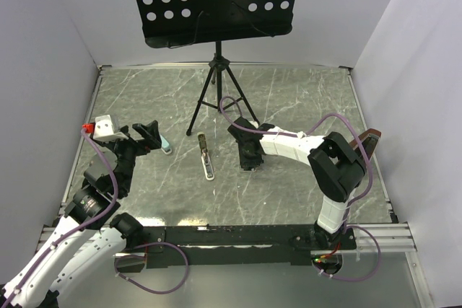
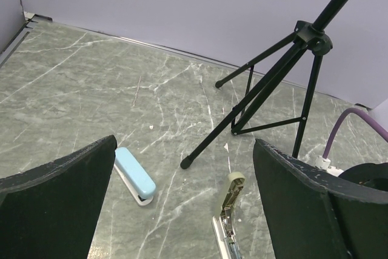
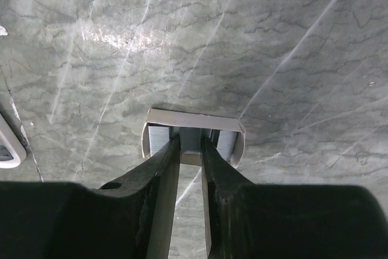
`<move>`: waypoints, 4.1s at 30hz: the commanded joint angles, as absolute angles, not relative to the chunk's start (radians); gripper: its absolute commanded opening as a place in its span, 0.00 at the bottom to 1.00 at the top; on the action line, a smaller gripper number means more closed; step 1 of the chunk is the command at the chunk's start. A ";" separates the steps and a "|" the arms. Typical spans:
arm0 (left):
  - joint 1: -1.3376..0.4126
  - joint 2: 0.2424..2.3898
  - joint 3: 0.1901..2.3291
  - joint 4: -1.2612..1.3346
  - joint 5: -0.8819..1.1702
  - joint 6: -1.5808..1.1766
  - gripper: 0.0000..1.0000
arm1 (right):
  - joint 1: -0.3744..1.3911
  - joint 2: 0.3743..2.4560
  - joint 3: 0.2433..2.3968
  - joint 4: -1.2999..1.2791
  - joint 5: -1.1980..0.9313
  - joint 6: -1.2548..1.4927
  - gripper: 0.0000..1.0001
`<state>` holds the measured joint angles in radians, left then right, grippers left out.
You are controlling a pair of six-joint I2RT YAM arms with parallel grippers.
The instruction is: Load the staples into the stapler
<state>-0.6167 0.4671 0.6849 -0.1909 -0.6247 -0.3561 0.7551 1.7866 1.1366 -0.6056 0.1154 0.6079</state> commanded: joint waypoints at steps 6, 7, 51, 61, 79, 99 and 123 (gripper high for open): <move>-0.611 0.477 0.690 -0.147 -0.571 -0.334 1.00 | 0.765 1.709 1.126 -0.600 0.135 0.594 0.17; -0.607 0.482 0.690 -0.144 -0.557 -0.331 0.99 | 0.765 1.691 1.112 -0.591 0.133 0.588 0.17; -0.600 0.764 0.489 0.529 0.601 -0.428 0.97 | 0.787 0.923 0.485 0.623 -0.511 0.196 0.18; -0.601 0.792 0.630 0.318 0.911 -0.092 0.97 | 0.787 0.933 0.476 0.716 -0.647 0.210 0.18; -0.601 0.934 0.661 0.456 1.045 -0.184 0.66 | 0.787 0.916 0.477 0.706 -0.726 0.181 0.18; -0.601 0.983 0.698 0.420 1.100 -0.199 0.33 | 0.787 0.905 0.477 0.695 -0.730 0.178 0.18; -0.606 1.012 0.716 0.394 1.111 -0.198 0.23 | 0.787 0.917 0.479 0.687 -0.723 0.170 0.18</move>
